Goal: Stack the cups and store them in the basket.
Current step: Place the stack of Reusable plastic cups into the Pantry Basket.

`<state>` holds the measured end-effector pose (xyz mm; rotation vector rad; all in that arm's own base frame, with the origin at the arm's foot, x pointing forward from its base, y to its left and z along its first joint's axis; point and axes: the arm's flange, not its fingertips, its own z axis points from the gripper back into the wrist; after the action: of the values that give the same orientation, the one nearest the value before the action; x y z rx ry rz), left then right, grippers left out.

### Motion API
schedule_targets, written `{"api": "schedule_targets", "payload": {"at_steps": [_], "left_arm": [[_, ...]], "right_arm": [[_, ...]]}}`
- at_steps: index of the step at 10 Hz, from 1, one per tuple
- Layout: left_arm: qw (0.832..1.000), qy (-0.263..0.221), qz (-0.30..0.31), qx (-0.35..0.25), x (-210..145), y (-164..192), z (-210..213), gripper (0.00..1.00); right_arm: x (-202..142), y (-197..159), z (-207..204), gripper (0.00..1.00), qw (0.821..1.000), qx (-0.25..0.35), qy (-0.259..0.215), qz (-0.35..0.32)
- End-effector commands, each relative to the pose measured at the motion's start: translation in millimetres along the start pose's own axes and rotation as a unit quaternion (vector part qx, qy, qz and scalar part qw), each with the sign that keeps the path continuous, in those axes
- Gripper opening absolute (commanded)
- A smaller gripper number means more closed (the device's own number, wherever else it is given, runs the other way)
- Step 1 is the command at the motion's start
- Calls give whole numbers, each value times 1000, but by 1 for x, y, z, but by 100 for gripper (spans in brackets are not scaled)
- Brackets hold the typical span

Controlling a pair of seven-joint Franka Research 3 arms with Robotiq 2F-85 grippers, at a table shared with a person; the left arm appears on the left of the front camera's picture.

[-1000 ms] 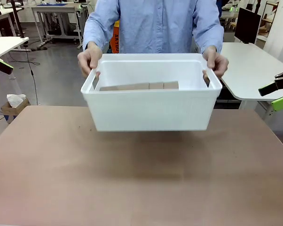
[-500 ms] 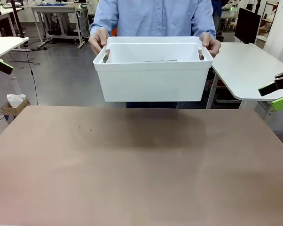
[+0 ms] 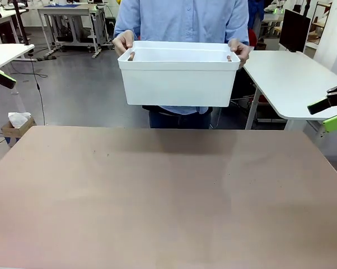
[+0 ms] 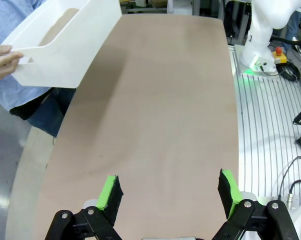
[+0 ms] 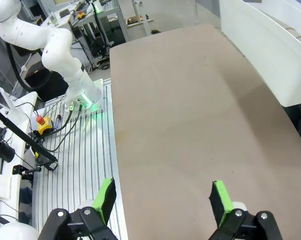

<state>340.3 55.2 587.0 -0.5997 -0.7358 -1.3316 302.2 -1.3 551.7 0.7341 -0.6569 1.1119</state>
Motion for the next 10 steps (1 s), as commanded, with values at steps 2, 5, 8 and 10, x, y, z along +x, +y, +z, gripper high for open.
{"api": "schedule_targets", "payload": {"at_steps": [2, 5, 8, 10], "left_arm": [[1000, -7, 0, -1, 3, 0, 1, 100], [1000, -7, 0, -1, 3, 0, 1, 100], [1000, -7, 0, -1, 3, 0, 1, 100], [1000, -7, 0, -1, 3, 0, 1, 100]], "right_arm": [[1, -1, 2, 100, 1000, 3, -11, 11], [1, -1, 2, 100, 1000, 3, -11, 11], [1, -1, 2, 100, 1000, 3, -11, 11], [1, -1, 2, 100, 1000, 3, -11, 11]]}}
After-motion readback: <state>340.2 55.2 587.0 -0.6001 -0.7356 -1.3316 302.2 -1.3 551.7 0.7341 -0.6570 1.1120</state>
